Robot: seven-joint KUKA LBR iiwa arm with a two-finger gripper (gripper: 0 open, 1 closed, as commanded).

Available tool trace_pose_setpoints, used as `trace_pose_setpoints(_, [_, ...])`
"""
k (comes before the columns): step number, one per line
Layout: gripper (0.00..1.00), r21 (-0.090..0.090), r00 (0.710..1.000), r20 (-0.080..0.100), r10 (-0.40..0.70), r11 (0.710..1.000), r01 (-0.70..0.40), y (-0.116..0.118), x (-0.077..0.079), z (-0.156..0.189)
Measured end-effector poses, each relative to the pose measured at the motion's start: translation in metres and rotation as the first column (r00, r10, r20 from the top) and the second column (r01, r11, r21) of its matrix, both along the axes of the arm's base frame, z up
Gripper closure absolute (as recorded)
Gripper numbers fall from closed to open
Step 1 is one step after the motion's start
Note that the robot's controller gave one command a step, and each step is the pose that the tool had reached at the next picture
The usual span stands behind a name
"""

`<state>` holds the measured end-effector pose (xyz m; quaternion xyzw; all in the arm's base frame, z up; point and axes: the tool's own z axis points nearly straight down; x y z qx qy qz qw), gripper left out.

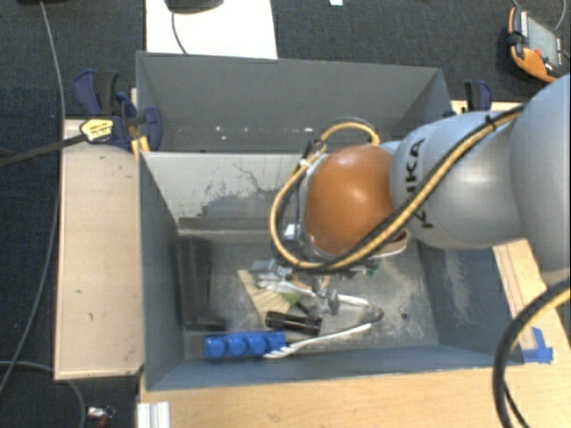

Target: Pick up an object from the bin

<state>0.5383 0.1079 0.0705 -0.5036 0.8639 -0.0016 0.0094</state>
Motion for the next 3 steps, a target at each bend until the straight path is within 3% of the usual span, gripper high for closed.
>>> trace_pose_setpoints(1, [1.0,0.0,0.983,-0.016,-0.183,0.983,0.183,0.012,0.017,0.001])
trace_pose_setpoints(3, [1.0,-0.001,0.982,-0.021,-0.185,0.983,0.185,0.012,0.015,0.016])
